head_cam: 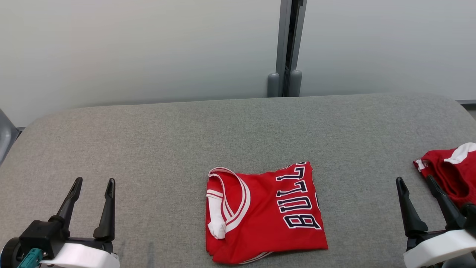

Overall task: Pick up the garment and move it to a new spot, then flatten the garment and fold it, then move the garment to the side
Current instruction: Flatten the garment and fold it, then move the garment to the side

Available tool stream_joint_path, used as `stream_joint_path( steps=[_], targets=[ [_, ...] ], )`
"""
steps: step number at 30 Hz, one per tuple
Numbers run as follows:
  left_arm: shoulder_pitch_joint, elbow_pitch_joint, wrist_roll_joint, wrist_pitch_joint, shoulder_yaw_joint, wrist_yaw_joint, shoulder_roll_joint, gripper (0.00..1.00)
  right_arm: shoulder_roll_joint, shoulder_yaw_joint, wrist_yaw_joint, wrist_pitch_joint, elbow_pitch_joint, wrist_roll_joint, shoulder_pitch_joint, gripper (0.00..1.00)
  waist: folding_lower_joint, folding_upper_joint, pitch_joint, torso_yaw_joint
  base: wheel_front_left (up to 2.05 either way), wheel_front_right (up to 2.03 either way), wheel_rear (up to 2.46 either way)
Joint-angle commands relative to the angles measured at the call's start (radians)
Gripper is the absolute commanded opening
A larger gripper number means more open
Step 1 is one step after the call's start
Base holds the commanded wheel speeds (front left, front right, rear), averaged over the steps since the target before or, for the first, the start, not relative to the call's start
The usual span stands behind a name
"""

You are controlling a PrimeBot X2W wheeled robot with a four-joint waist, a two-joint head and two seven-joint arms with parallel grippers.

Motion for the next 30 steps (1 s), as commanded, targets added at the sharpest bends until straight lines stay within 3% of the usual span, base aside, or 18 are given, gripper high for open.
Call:
stream_joint_path(
  steps=[1, 30],
  targets=[
    [0.001, -0.005, -0.007, 0.003, 0.002, 0.006, 0.007, 1.00, 0.000, -0.002, 0.000, -0.001, -0.005, -0.005, -0.008, 1.00, 0.0000, -0.0001, 0.001, 0.000, 0.00, 0.00, 0.00],
    [-0.022, -0.019, -0.014, 0.018, -0.011, 0.030, 0.014, 1.00, 0.007, 0.010, 0.000, -0.004, 0.020, 0.002, -0.022, 1.00, 0.0000, -0.0001, 0.001, 0.018, 0.00, 0.00, 0.00]
  ],
)
